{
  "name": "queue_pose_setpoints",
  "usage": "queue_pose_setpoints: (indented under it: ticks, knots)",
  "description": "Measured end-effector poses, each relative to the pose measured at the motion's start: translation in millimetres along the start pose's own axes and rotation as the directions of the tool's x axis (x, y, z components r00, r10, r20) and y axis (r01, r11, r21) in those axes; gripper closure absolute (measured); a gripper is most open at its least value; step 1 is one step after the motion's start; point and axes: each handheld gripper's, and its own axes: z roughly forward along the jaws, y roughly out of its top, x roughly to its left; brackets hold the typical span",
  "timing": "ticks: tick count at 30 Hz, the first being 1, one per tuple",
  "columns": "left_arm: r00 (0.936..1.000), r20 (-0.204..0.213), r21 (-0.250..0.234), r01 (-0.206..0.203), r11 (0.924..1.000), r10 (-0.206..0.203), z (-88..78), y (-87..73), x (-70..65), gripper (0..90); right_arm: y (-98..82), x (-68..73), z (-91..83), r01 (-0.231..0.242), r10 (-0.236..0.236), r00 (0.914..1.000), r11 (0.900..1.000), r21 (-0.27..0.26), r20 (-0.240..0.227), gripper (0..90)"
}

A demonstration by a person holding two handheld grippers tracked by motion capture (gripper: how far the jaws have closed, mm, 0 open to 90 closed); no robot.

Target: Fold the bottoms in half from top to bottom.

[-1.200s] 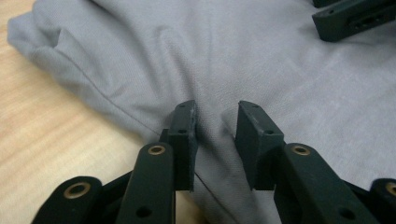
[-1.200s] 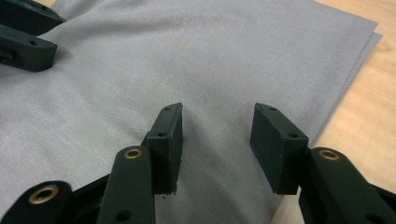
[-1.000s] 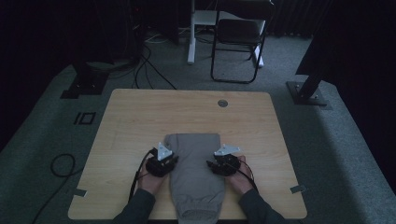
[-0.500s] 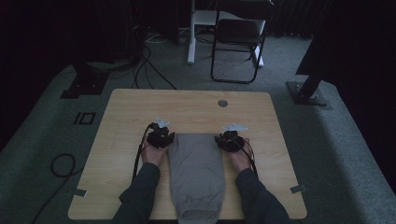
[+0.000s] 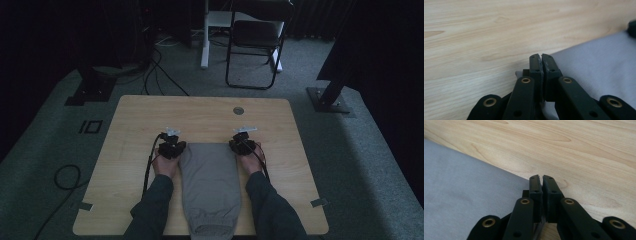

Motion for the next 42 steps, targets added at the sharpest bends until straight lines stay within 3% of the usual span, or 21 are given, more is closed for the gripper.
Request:
queue_pose_setpoints:
  ticks: [4, 6, 8, 11, 13, 16, 19, 22, 25, 34, 40, 42]
  knots:
    - [0.9966, 0.002, -0.052, 0.083, 0.9952, -0.083, -13.6, -5.6, 14.7, 88.1, -1.4, -1.7, -0.2, 0.001, -0.001, 1.0, 1.0, -0.007, -0.009, 87.2]
    - [0.9937, -0.035, -0.062, 0.104, 0.9926, -0.106, -17.5, -7.6, 19.2, 88.6, -1.7, -1.1, -0.1, 0.003, -0.003, 0.9999, 1.0, -0.009, -0.011, 87.2]
    - [0.99, -0.021, -0.079, 0.138, 0.9874, -0.14, -21.1, -9.2, 24.4, 88.2, -1.7, -0.5, 0.0, 0.006, -0.006, 1.0, 1.0, -0.01, -0.005, 87.1]
    - [0.9947, -0.079, -0.068, 0.06, 0.9959, -0.066, -19.8, -5.7, 16.1, 87.3, -1.2, -1.2, 0.8, -0.002, 0.002, 1.0, 1.0, -0.012, -0.009, 85.2]
    - [0.9937, -0.086, -0.078, 0.065, 0.9948, -0.072, -18.4, -2.1, 14.0, 77.5, 0.2, -2.1, 0.5, -0.01, 0.01, 0.9999, 1.0, -0.006, -0.008, 78.9]
    - [0.9972, -0.052, -0.073, 0.049, 0.9961, -0.053, -13.5, 3.7, 11.3, 67.9, 2.0, -7.4, -2.4, -0.046, 0.046, 0.9987, 0.999, -0.025, -0.021, 66.6]
    - [0.9992, -0.039, -0.012, 0.005, 0.9999, -0.005, -2.4, 6.3, 6.5, 57.1, 4.5, -13.0, -5.4, -0.085, 0.083, 0.9955, 0.996, -0.041, -0.045, 56.8]
    - [0.9994, -0.033, 0.026, -0.007, 0.9996, 0.008, 7.2, 5.3, 5.1, 51.4, 6.4, -13.3, -3.8, -0.076, 0.073, 0.9941, 0.997, -0.026, -0.08, 52.2]
    - [0.9996, -0.028, 0.053, 0.005, 0.9986, -0.004, 13.3, 3.7, 6.1, 47.0, 6.0, -9.0, 0.8, -0.046, 0.046, 0.9968, 0.999, 0.001, -0.066, 49.9]
    - [0.9997, 0.002, 0.095, -0.023, 0.9952, 0.023, 14.1, 0.9, 9.1, 46.2, 3.0, -1.2, 3.3, 0.019, -0.019, 0.9995, 1.0, 0.024, -0.025, 47.1]
    - [0.9987, 0.029, 0.107, -0.045, 0.9932, 0.042, 9.3, -2.7, 8.0, 49.4, 1.9, 0.5, -0.6, 0.039, -0.037, 0.9983, 0.998, 0.043, -0.046, 55.7]
    - [0.9984, 0.033, 0.112, -0.049, 0.9925, 0.045, 8.2, -3.5, 7.0, 55.7, 2.8, 0.3, -1.9, 0.04, -0.037, 0.9972, 0.998, 0.056, -0.065, 65.6]
